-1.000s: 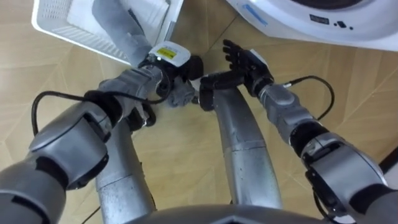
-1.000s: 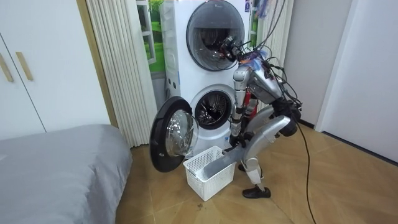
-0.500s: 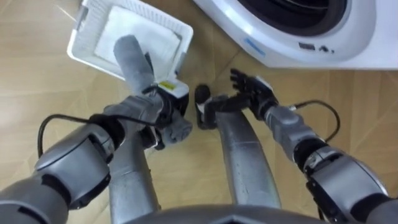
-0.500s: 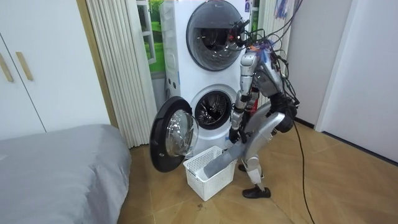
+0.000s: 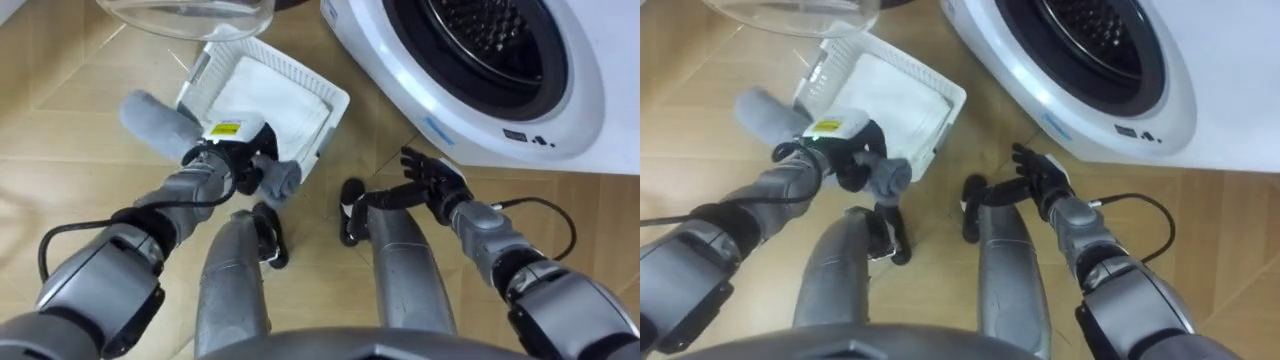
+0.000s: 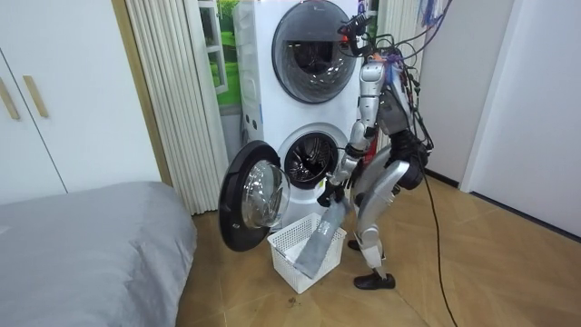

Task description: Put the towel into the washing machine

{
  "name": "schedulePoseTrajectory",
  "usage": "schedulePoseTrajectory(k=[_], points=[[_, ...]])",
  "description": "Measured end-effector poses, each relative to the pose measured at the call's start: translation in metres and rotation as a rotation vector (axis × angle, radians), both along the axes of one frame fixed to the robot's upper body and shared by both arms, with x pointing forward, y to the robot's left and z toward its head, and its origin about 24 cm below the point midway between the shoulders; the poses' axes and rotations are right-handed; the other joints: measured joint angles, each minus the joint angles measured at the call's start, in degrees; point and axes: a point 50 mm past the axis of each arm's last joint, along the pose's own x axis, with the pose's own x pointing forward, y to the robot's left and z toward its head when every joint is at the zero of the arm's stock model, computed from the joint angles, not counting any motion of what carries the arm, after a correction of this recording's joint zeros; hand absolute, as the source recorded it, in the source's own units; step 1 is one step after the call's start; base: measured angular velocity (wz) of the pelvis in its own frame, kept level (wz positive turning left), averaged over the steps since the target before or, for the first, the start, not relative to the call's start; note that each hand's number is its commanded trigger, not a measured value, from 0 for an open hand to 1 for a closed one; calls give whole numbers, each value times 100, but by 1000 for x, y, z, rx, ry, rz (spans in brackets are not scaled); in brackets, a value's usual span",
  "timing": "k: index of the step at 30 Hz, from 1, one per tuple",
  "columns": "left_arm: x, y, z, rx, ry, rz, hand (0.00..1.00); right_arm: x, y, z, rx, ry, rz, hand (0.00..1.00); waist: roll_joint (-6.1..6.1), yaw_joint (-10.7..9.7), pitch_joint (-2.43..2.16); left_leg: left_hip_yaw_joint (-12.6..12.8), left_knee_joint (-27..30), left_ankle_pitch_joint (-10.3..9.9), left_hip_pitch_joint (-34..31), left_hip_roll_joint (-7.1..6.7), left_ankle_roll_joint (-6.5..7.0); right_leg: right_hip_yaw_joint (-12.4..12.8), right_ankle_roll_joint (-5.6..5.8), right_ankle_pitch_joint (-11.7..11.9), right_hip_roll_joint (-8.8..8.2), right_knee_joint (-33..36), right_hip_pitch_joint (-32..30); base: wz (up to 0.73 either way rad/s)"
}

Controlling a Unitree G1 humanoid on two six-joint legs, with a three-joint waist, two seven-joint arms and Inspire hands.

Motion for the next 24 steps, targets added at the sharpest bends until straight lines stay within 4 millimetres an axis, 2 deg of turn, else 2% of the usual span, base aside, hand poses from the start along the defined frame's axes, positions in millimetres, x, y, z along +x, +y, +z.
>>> schedulePoseTrajectory(k=[6,11,12,15,20,24], points=[[-1,-16,8,-394,-5,195,100,-4,5,-3,-12,6,27,0,2,27,-5,-51,-9,6,5,-41,6,-23,10,-6,-36,9,16,2],[-11,-35,2,-743,148,308,100,-10,10,-6,-27,11,71,0,-15,97,-37,-56,-67,56,41,-49,29,-29,16,-7,-86,-8,57,6],[-14,-38,-1,-822,195,327,100,-11,13,-7,-28,13,75,0,-8,105,-66,-69,-68,59,56,-51,24,-48,15,-7,-83,-22,92,4],[-22,-42,-7,-1015,304,374,100,-14,18,-9,-32,15,98,0,-44,127,-211,-99,-74,66,64,-48,15,-91,14,1,-67,-48,114,2],[-38,-53,-17,-1249,476,401,100,-14,28,-8,-8,1,115,0,-81,175,-233,-162,-237,142,250,-40,-7,-183,11,97,-1,-315,400,4],[-38,-61,-13,-1320,526,359,100,-10,35,-5,8,-25,128,0,-84,156,-232,-166,-320,188,230,-31,0,-174,16,181,6,-440,394,-4]])
